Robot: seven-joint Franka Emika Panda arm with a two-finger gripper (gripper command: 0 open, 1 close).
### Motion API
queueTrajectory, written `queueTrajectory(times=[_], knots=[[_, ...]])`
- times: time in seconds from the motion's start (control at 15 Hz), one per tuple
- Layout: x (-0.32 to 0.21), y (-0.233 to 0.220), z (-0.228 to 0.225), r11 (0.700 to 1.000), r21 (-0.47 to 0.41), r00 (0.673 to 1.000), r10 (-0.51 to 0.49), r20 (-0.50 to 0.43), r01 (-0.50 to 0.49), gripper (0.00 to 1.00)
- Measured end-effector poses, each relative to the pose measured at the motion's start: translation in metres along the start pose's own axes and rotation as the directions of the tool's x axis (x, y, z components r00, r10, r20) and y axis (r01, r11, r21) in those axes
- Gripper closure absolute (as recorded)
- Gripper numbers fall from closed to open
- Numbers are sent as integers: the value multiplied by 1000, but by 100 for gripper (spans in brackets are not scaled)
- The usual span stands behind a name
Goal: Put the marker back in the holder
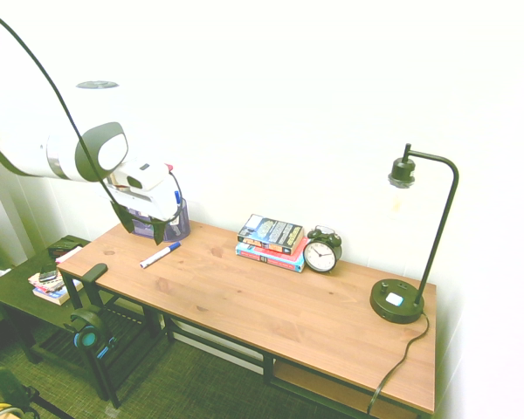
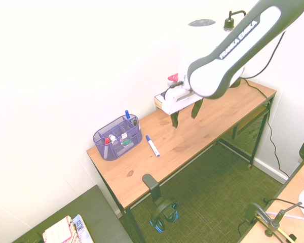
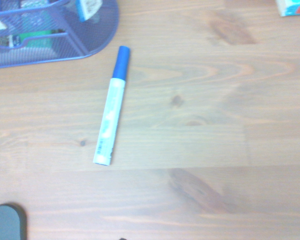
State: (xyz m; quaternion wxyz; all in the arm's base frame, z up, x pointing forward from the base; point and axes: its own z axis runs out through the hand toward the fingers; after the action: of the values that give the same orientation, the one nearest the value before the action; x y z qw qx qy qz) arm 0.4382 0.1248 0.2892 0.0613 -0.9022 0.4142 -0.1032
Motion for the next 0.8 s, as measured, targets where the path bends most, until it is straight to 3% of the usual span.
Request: queueTrajectory(times=[0.33,0.6,0.67,0.8], knots=[[18,-44,52,998,57,994,30,-101,-24,0],[-9,-91,113,997,64,991,51,-121,-43,0],[-10,-95,123,997,64,989,54,-135,-46,100],[-6,-100,133,996,74,985,70,-157,-59,100]])
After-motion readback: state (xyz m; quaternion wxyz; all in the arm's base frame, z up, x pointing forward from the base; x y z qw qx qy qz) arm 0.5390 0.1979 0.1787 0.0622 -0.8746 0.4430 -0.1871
